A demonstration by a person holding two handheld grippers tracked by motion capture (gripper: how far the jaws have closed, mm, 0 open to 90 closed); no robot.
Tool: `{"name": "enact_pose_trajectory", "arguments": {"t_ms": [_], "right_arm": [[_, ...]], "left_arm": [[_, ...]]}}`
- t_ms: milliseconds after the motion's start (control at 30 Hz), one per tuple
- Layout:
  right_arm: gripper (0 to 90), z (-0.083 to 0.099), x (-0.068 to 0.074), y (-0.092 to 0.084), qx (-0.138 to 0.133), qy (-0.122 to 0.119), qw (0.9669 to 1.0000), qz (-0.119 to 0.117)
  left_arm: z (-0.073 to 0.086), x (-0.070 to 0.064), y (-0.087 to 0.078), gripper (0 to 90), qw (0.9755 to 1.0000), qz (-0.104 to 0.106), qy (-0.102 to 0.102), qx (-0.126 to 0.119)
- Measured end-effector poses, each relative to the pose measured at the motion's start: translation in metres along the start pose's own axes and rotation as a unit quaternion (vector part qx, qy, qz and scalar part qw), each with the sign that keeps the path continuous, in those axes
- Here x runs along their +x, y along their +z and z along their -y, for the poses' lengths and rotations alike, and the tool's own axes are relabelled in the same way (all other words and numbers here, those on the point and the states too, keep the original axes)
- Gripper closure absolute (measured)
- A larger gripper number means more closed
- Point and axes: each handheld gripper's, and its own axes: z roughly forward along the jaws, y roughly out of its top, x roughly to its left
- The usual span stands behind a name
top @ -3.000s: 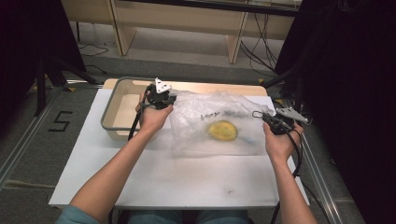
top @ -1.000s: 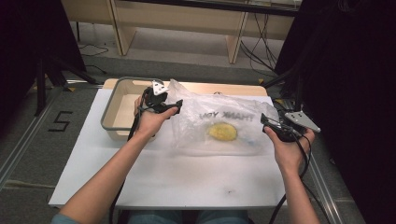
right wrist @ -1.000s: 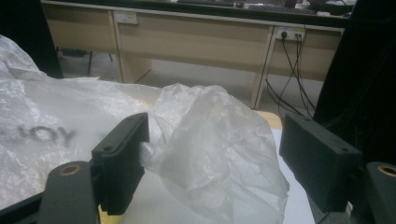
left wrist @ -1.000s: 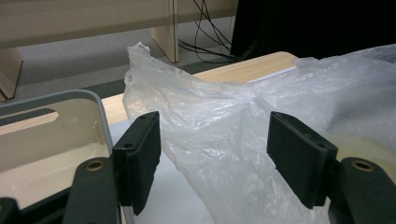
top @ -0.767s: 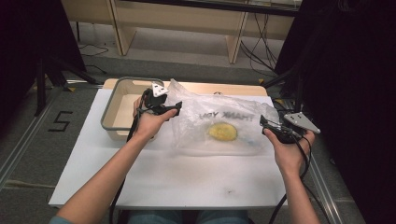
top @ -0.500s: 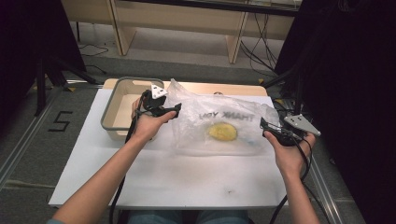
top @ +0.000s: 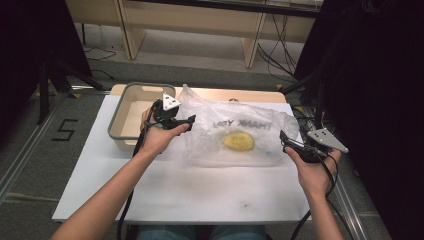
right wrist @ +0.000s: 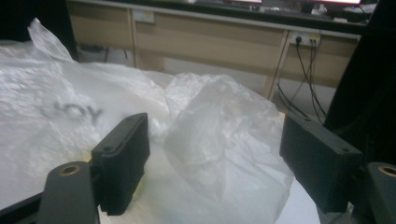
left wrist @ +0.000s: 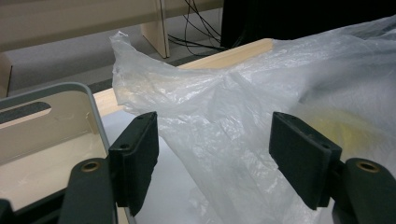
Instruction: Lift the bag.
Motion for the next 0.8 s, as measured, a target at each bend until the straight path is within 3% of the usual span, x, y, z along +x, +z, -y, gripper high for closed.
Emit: {"name": "enact_pose_trajectory", "arguments": {"t_ms": [800], "right_arm": [[25.0, 0.01, 0.004, -0.008, 0.023, -0.004, 0.9995, -0.023]], "left_arm": [[0.007, -0.004, -0.018, 32.0, 0.9996, 0.021, 0.017, 0.009]]}}
